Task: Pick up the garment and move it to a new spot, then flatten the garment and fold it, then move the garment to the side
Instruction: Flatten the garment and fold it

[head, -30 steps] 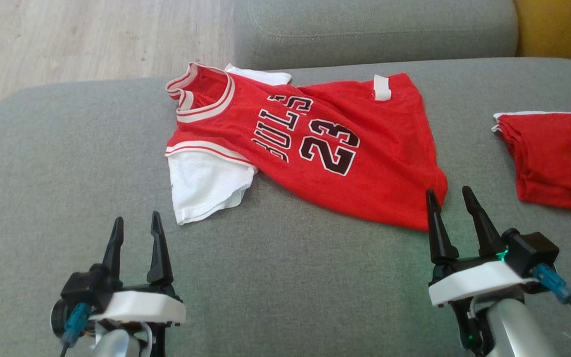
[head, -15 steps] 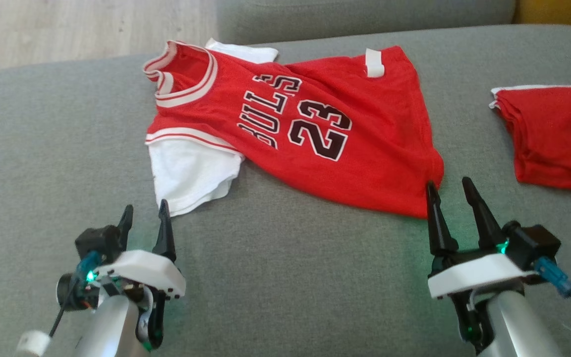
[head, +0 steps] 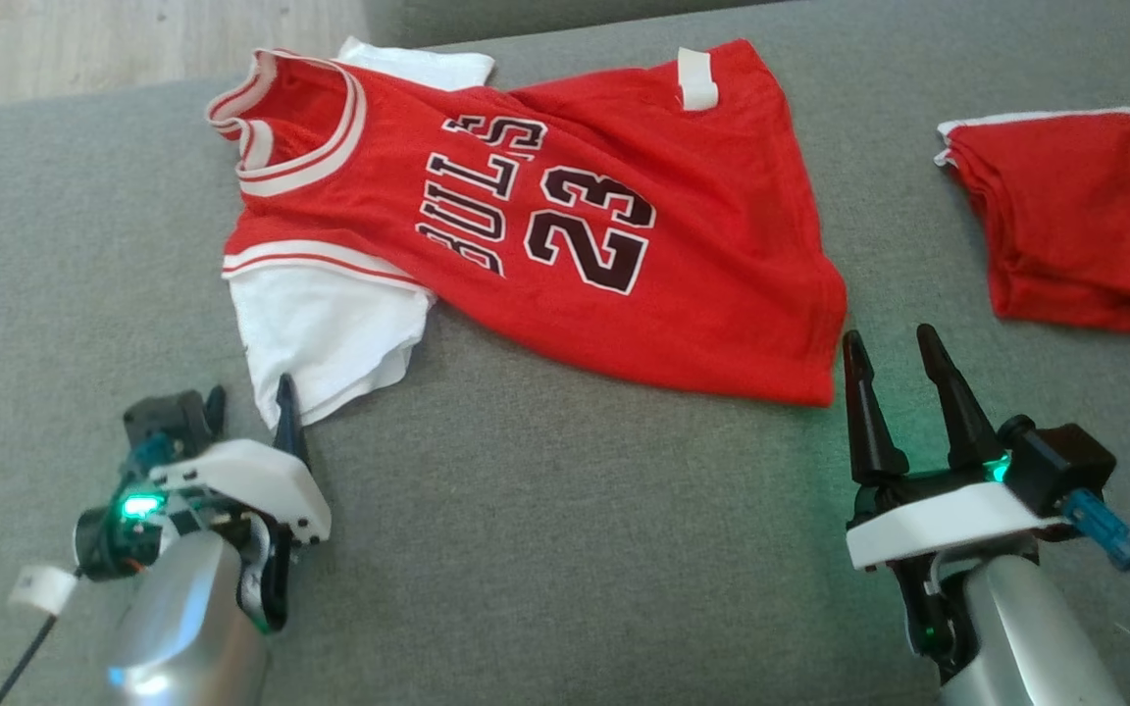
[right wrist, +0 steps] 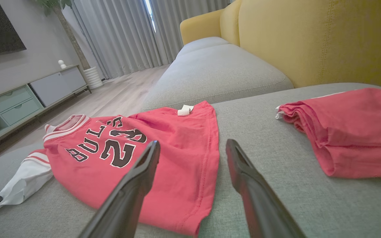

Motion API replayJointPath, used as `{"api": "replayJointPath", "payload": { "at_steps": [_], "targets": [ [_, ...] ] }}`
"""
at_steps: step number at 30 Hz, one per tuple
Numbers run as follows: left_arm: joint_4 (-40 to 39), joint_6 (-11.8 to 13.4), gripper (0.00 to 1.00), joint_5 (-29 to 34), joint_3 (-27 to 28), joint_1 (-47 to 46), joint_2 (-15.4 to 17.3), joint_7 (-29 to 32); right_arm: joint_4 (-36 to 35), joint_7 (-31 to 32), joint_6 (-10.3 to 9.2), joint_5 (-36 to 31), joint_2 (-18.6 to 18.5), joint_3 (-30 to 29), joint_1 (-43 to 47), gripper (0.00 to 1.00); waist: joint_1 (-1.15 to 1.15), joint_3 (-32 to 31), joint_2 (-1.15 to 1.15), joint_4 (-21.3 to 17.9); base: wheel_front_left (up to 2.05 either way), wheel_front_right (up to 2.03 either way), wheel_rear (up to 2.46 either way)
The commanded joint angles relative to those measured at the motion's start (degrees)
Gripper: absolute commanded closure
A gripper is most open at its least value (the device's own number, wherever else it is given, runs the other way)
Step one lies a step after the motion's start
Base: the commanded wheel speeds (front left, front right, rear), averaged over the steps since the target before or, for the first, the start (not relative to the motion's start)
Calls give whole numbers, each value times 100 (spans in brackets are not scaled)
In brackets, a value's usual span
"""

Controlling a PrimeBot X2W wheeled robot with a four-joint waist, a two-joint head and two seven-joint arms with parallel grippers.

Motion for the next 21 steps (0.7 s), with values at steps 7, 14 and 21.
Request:
{"api": "replayJointPath", "payload": {
  "at_steps": [7, 14, 21],
  "targets": [
    [479, -278, 95, -129, -33, -246, 95, 512, -192, -61, -4, 69, -19, 92, -235, 0, -1, 19, 0, -61, 0, 0, 0],
    [389, -455, 100, -243, -55, -212, 13, 254, -72, -61, -4, 29, -19, 42, -232, 0, -1, -111, 0, -3, 0, 0, 0],
    [-124, -387, 100, -344, 206, -176, 123, -717, 106, -61, -4, -12, -19, 8, -199, 0, -1, -244, 0, 79, 0, 0, 0]
  ]
}}
